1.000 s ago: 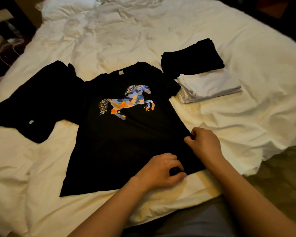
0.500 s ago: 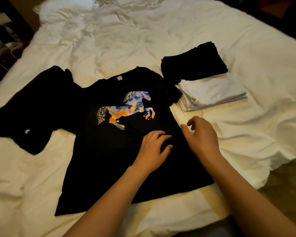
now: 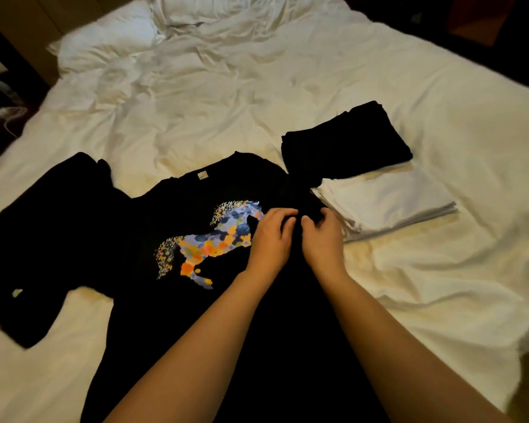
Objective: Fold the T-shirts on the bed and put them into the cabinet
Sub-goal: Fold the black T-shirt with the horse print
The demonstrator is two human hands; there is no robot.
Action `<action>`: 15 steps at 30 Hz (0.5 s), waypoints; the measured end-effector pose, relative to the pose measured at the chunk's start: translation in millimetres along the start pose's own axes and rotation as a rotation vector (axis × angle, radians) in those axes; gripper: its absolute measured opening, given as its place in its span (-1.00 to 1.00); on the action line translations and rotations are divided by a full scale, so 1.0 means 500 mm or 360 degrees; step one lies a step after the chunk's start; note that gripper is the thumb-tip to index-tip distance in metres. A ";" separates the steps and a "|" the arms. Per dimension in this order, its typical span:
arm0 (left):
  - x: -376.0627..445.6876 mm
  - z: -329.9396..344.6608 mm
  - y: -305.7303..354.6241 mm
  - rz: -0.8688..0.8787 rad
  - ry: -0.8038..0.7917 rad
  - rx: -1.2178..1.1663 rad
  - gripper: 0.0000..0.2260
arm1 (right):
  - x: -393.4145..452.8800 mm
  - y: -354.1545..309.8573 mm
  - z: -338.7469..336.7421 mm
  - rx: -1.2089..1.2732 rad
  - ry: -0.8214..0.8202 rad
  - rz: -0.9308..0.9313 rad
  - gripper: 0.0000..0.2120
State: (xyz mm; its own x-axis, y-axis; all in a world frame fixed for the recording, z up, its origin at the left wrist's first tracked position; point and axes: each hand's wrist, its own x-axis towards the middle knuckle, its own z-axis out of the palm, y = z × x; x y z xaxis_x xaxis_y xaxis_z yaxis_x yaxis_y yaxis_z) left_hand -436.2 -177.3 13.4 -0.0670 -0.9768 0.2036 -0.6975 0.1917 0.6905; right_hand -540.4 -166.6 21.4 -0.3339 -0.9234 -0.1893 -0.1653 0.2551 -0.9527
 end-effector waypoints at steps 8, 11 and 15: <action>0.086 0.023 -0.022 -0.0240 -0.0095 -0.0043 -0.57 | 0.027 0.022 0.050 0.0813 0.0232 0.0377 -0.66; 0.089 0.015 -0.038 0.0033 -0.0243 0.0062 -0.58 | 0.035 0.032 0.052 0.0621 0.0189 0.0288 -0.65; 0.093 -0.009 -0.053 0.0292 -0.0237 0.0267 -0.78 | 0.034 0.030 0.043 0.0607 0.0237 0.0112 -0.73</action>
State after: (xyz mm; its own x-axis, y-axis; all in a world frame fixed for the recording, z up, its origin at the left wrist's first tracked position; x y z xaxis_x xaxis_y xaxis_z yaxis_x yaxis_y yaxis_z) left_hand -417.7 -227.2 7.5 -0.2983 -0.9329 0.2020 -0.7715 0.3602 0.5245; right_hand -528.5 -184.7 -1.2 -0.4672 -0.8489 -0.2473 0.2093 0.1656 -0.9637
